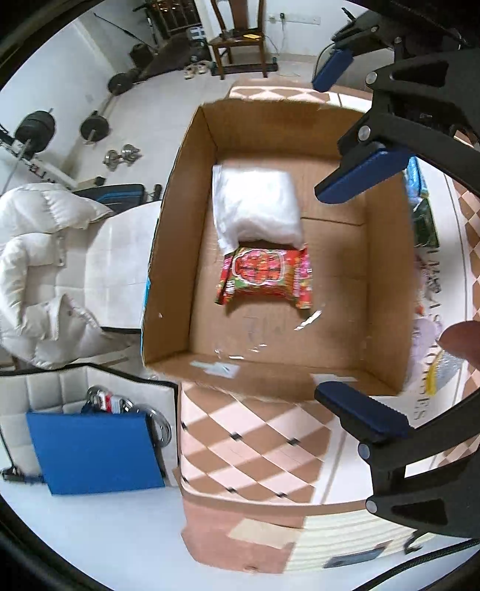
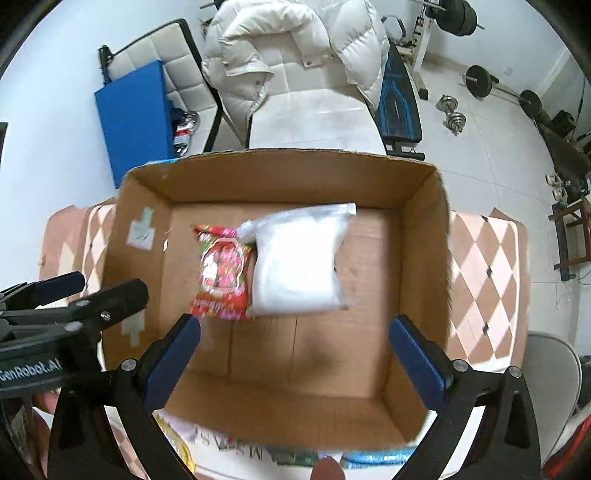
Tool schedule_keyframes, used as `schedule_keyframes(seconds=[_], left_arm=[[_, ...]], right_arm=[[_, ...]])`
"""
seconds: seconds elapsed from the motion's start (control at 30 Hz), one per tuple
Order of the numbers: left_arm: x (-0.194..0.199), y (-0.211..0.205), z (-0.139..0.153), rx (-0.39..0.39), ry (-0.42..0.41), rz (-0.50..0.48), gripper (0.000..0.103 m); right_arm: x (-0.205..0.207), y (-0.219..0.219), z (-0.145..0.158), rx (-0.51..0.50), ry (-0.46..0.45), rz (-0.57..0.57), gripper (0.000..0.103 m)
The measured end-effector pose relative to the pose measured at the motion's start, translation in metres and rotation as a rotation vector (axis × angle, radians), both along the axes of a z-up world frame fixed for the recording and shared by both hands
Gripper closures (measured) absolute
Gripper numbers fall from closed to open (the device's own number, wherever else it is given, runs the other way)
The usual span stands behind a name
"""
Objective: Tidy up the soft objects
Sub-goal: 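Carry both bags into the cardboard box and open both grippers to release them, then grasp the silver glitter sponge with the left gripper while the right gripper grasps the green snack bag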
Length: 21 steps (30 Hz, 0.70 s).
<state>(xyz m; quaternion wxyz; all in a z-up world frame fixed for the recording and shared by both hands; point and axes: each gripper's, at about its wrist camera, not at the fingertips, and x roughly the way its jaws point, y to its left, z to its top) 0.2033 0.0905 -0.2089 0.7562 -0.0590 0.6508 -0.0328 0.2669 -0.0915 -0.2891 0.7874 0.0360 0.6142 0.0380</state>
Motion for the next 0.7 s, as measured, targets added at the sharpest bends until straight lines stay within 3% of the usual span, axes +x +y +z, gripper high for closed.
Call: schedule_keyframes(seconds=[0.1,0.17,0.23,0.33,0.5,0.7], left_arm=[[-0.002,0.007,0.02,0.017,-0.044,0.044,0.004],[0.027,-0.002,-0.002,0.057,-0.065,0.083,0.004],[0.009,0.0,-0.022,0.128,-0.084,0.115,0.004],[-0.037,0.019,-0.051,0.166,-0.021,0.178,0.004],[-0.095,0.063,-0.148,0.028,0.244,0.314,0.005],[-0.119,0.083,-0.226,-0.12,0.397,0.45,0.006]], right_arm=[[-0.031,-0.012,0.014,0.042,-0.022,-0.026,0.0],[-0.064,-0.018,0.02,0.067,-0.046,-0.028,0.0],[-0.09,-0.019,0.012,0.064,-0.049,-0.023,0.0],[-0.122,-0.013,-0.018,0.052,0.008,0.015,0.0],[-0.149,0.007,-0.089,0.015,0.148,0.08,0.0],[-0.151,0.026,-0.129,-0.081,0.198,0.13,0.015]])
